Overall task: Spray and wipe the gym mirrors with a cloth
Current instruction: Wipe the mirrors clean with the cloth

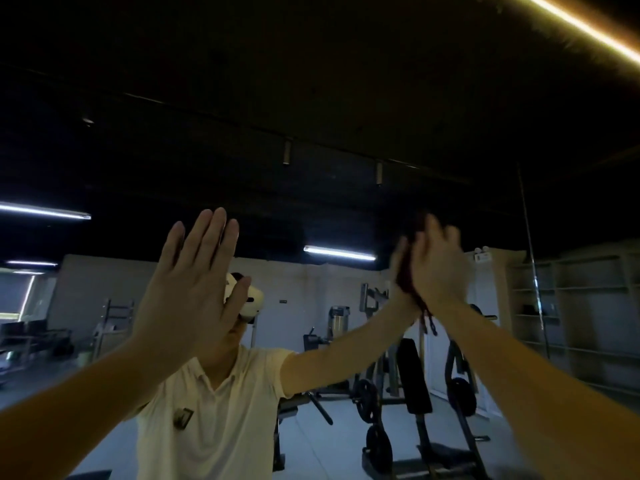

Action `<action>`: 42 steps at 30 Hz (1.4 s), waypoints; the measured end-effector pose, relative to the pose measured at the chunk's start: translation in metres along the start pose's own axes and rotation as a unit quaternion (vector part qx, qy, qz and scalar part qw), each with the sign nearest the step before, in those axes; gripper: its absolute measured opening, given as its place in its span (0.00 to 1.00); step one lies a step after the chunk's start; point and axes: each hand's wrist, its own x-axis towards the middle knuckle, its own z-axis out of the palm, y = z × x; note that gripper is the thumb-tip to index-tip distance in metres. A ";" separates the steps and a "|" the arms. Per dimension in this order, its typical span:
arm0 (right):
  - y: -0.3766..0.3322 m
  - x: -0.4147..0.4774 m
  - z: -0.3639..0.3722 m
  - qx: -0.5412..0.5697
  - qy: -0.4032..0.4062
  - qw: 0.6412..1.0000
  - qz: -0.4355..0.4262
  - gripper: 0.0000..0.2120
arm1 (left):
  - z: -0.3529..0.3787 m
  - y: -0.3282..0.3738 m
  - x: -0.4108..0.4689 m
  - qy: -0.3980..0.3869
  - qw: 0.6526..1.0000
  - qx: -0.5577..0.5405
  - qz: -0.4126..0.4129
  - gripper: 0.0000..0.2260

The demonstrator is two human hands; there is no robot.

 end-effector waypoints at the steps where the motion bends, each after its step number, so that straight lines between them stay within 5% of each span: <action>1: 0.011 -0.003 0.000 0.022 0.006 0.995 0.095 0.22 | 0.000 0.001 0.000 0.000 1.000 -0.001 -0.003 0.34; 3: 0.008 -0.006 0.006 0.040 0.021 0.980 0.195 0.21 | -0.002 0.002 0.000 -0.002 1.000 -0.002 -0.007 0.34; 6: -0.041 -0.014 0.016 0.063 0.039 0.980 0.183 0.20 | -0.001 0.003 -0.001 0.001 1.000 -0.003 -0.004 0.34; 12: -0.176 -0.116 0.005 0.136 -0.014 0.980 -0.143 0.24 | -0.001 0.000 -0.002 0.007 1.000 -0.009 0.006 0.33; 17: -0.123 -0.129 0.012 0.110 -0.042 0.926 -0.358 0.25 | -0.004 -0.007 -0.012 -0.007 0.999 -0.019 0.027 0.31; 20: -0.056 -0.097 0.002 0.041 -0.041 0.958 -0.279 0.24 | -0.004 -0.007 -0.015 -0.017 1.000 -0.007 0.021 0.31; 24: 0.026 -0.054 0.000 -0.038 -0.019 0.997 -0.058 0.25 | -0.003 0.002 -0.021 -0.017 1.000 -0.015 0.002 0.30; 27: 0.017 -0.044 0.003 -0.016 0.007 0.993 0.116 0.25 | -0.002 0.013 -0.030 -0.008 0.999 -0.030 -0.031 0.30; 29: -0.026 -0.047 0.008 0.023 0.018 0.991 0.128 0.24 | -0.001 0.015 -0.032 -0.006 0.999 -0.028 -0.029 0.30; 36: -0.190 -0.140 0.007 0.111 -0.003 0.969 -0.220 0.23 | -0.005 0.012 -0.033 -0.015 0.999 -0.046 -0.020 0.30; 39: -0.154 -0.147 0.007 0.103 -0.061 0.930 -0.348 0.25 | -0.006 0.008 -0.036 -0.034 0.999 -0.037 -0.008 0.31; 42: -0.085 -0.123 0.002 0.047 -0.117 0.935 -0.331 0.25 | -0.012 0.006 -0.044 -0.052 0.998 -0.037 -0.002 0.30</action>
